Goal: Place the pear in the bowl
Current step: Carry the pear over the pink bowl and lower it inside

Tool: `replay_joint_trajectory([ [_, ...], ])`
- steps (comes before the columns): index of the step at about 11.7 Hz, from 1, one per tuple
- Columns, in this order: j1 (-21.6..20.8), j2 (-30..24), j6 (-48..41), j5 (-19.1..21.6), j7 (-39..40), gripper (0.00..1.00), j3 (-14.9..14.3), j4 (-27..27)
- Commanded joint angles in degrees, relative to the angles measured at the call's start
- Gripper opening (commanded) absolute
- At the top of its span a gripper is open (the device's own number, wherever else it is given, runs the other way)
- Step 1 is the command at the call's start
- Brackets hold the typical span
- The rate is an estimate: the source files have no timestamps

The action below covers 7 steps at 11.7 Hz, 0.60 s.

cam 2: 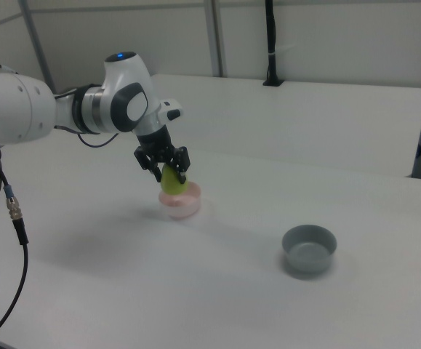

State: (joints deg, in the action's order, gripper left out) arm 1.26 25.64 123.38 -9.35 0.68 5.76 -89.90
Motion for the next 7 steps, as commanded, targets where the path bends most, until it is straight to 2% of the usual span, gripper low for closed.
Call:
replay_joint_trajectory([
  [1, -0.29, 1.68, 3.44, -2.34, -1.47, 0.51, -0.31, -0.28],
  [4, -0.29, 2.3, 4.41, -2.43, -1.39, 0.54, -0.4, -0.28],
  [5, -0.29, 2.39, 4.41, -2.43, -1.47, 0.6, -0.4, -0.28],
  [7, -0.2, 2.39, 4.5, -2.43, -1.47, 0.93, -0.4, -0.28],
])
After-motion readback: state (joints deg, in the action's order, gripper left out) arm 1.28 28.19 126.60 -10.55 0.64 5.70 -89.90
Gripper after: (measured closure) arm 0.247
